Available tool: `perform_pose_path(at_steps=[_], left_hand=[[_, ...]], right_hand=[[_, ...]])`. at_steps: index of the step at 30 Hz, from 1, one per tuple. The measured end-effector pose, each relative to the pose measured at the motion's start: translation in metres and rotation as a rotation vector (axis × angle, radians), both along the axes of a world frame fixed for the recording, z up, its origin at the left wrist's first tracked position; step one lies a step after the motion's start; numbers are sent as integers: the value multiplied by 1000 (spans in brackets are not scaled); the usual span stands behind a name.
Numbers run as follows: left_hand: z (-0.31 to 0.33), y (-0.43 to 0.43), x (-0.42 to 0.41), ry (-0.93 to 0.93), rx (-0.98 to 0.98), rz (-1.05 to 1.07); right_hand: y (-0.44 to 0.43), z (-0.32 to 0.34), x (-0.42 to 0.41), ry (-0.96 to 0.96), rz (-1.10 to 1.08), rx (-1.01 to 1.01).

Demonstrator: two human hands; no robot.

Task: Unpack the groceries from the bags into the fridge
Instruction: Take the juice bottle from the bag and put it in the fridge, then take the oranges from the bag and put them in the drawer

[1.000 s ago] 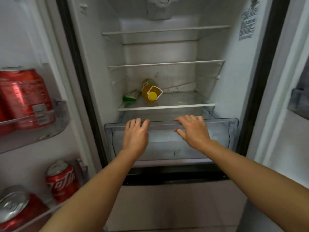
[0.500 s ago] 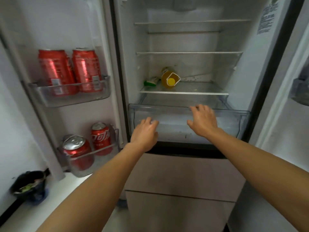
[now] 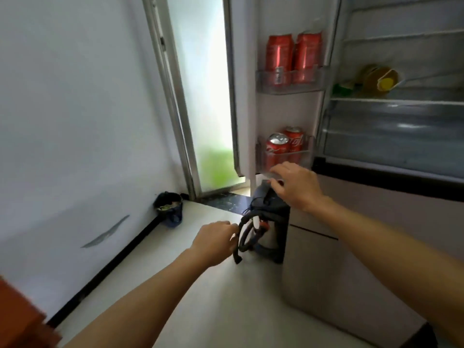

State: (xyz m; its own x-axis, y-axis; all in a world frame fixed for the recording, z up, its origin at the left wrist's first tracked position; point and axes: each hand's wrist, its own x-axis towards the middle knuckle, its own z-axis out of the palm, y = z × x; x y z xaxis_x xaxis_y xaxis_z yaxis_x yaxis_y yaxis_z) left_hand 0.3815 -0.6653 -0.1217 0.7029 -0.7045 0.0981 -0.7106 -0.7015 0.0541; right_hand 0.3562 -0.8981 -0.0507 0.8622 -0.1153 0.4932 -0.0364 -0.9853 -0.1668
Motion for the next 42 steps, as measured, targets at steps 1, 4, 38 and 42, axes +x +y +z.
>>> perform_pose_path(at_steps=[1, 4, 38, 42], left_hand=[[-6, 34, -1, -5, 11, 49], [-20, 135, -10, 34, 21, 218], [-98, 866, -274, 247, -137, 1688], [-93, 953, -304, 215, -116, 1671]], right_hand=[[30, -5, 3, 4, 50, -5], [124, -22, 14, 59, 201, -16], [1020, -143, 0, 391, 1518, -394], [1101, -147, -30, 435, 1483, -393]])
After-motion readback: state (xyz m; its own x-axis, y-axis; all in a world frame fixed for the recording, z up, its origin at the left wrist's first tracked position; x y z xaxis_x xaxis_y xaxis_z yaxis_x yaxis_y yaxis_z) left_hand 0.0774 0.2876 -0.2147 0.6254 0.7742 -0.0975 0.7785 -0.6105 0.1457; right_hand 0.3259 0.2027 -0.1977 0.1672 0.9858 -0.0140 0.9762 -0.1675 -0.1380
